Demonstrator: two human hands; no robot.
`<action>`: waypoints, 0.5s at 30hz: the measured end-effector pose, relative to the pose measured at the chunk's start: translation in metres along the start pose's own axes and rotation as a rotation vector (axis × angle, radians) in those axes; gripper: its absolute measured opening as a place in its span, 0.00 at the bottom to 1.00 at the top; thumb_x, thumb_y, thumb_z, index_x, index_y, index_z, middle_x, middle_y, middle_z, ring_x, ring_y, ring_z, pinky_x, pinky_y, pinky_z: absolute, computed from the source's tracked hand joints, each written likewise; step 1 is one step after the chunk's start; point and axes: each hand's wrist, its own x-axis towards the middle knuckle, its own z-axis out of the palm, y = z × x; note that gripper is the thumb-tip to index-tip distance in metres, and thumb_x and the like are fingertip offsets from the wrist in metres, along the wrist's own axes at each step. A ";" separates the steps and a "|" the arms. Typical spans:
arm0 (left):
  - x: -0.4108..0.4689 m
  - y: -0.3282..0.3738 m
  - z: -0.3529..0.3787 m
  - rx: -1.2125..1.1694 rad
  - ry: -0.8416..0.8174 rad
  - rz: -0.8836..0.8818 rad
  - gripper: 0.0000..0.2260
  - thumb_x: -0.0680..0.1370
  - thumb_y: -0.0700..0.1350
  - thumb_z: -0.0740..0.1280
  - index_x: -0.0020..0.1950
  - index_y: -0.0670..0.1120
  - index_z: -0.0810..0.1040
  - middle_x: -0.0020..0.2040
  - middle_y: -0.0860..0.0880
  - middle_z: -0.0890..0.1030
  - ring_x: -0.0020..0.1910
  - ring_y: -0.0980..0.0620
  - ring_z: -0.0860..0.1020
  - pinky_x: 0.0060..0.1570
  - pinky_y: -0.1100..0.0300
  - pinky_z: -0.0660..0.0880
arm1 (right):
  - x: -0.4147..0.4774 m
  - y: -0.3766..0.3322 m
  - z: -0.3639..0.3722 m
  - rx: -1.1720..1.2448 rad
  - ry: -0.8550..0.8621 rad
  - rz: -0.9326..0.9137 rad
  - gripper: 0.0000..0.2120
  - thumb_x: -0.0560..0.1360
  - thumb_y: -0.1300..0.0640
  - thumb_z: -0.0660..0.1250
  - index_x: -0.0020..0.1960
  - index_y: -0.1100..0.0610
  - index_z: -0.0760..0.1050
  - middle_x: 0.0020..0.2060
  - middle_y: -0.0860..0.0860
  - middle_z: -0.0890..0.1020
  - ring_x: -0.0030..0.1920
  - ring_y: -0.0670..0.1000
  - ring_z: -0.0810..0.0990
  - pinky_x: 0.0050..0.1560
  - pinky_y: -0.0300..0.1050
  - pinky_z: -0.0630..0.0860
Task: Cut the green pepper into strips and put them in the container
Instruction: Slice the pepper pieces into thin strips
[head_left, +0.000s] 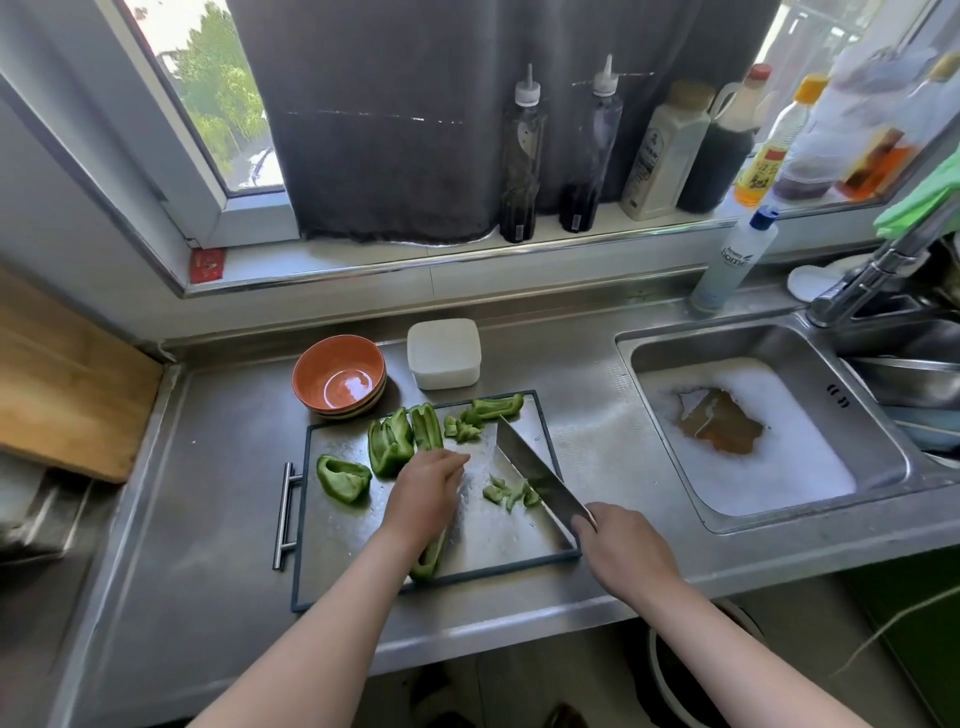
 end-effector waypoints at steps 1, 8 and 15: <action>0.000 0.002 0.000 0.002 -0.026 0.004 0.11 0.80 0.41 0.67 0.61 0.47 0.83 0.55 0.50 0.82 0.57 0.50 0.76 0.59 0.60 0.71 | 0.000 -0.001 -0.001 0.008 0.007 -0.005 0.16 0.82 0.49 0.56 0.37 0.50 0.71 0.36 0.45 0.76 0.41 0.53 0.75 0.37 0.47 0.68; 0.014 0.026 -0.002 0.074 -0.182 -0.064 0.19 0.77 0.47 0.69 0.68 0.58 0.77 0.55 0.60 0.83 0.58 0.57 0.78 0.55 0.60 0.75 | 0.003 -0.001 -0.011 0.000 0.044 -0.019 0.15 0.83 0.49 0.56 0.38 0.49 0.70 0.38 0.47 0.76 0.42 0.54 0.74 0.33 0.45 0.65; -0.013 -0.002 -0.017 0.107 -0.134 -0.107 0.15 0.79 0.49 0.67 0.66 0.54 0.79 0.62 0.56 0.79 0.63 0.55 0.73 0.59 0.57 0.73 | 0.004 0.009 -0.013 0.012 0.039 -0.001 0.16 0.83 0.49 0.56 0.37 0.50 0.69 0.37 0.47 0.76 0.41 0.53 0.74 0.33 0.44 0.64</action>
